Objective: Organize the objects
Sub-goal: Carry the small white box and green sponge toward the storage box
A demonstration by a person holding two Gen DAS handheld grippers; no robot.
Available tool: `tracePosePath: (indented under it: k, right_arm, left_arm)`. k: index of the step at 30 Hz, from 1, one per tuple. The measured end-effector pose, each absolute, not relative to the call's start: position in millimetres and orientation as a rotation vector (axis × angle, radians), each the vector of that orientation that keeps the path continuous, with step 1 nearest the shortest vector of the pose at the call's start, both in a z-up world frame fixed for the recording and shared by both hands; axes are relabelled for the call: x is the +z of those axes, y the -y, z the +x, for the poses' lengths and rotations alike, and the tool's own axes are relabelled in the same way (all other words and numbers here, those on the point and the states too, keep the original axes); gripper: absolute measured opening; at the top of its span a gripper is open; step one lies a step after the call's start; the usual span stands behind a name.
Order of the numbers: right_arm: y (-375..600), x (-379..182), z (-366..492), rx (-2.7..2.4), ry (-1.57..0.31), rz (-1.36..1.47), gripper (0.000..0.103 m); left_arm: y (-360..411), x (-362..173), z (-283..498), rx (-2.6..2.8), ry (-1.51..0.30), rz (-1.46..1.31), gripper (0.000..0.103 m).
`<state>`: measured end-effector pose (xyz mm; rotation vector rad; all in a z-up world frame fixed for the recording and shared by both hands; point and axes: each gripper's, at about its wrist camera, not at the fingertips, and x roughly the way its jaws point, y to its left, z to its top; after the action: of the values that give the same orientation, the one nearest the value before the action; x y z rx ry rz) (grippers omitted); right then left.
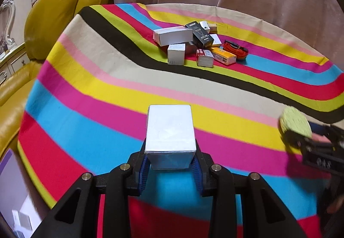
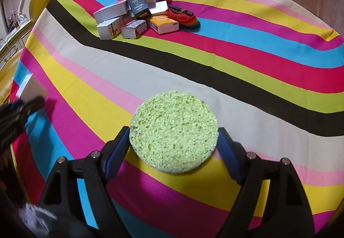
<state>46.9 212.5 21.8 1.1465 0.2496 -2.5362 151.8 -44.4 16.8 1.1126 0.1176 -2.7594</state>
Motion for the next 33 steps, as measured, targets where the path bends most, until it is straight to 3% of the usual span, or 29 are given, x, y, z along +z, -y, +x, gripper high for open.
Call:
tracePosePath:
  k: [17, 33]
  right_arm:
    - [-177, 41, 107, -2.437, -0.372, 1.049, 0.082]
    - [-121, 70, 153, -2.328, -0.498, 0.910, 0.082]
  left_arm:
    - [37, 42, 217, -2.814, -0.104, 1.051, 0.036]
    - [77, 63, 269, -2.794, -0.248, 0.959, 0.036]
